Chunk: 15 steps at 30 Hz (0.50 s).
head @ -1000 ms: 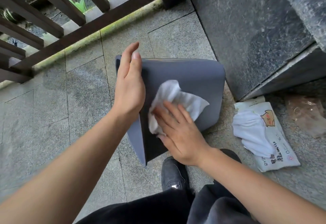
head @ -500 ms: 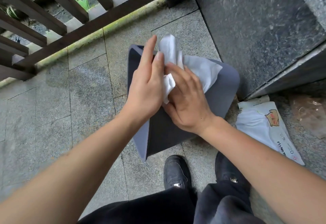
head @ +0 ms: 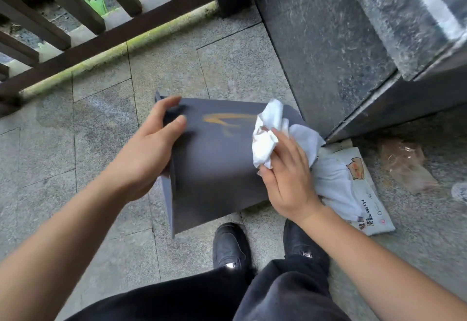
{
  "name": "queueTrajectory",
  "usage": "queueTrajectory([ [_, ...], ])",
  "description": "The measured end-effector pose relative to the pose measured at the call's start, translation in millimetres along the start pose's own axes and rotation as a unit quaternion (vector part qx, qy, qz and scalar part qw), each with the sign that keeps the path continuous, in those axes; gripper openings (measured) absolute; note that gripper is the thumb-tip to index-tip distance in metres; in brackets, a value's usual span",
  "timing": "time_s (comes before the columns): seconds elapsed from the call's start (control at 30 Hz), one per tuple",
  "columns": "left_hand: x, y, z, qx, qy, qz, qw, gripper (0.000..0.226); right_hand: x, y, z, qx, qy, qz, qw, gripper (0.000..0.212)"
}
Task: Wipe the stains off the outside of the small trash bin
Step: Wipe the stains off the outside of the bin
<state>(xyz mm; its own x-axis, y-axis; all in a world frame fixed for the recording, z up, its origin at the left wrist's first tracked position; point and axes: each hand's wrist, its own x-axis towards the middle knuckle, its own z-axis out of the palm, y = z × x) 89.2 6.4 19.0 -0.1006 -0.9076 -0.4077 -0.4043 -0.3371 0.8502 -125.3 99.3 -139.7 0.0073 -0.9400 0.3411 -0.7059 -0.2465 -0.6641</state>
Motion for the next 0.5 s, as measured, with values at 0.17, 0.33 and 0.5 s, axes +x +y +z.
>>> queueTrajectory([
  [0.17,3.3,-8.7,2.6,0.024,0.061,0.007,0.998,0.041,-26.6,17.6,-6.2,0.014,0.013,0.114,0.993,0.050],
  [0.33,10.5,-15.2,-4.3,-0.011,0.162,-0.049,0.986,0.051,-16.5,18.2,-8.5,0.018,-0.001,0.205,0.979,0.051],
  [0.5,11.2,-28.0,-22.9,-0.006,0.180,-0.063,0.982,0.054,-16.3,6.4,-8.9,-0.025,-0.032,0.187,0.981,0.052],
])
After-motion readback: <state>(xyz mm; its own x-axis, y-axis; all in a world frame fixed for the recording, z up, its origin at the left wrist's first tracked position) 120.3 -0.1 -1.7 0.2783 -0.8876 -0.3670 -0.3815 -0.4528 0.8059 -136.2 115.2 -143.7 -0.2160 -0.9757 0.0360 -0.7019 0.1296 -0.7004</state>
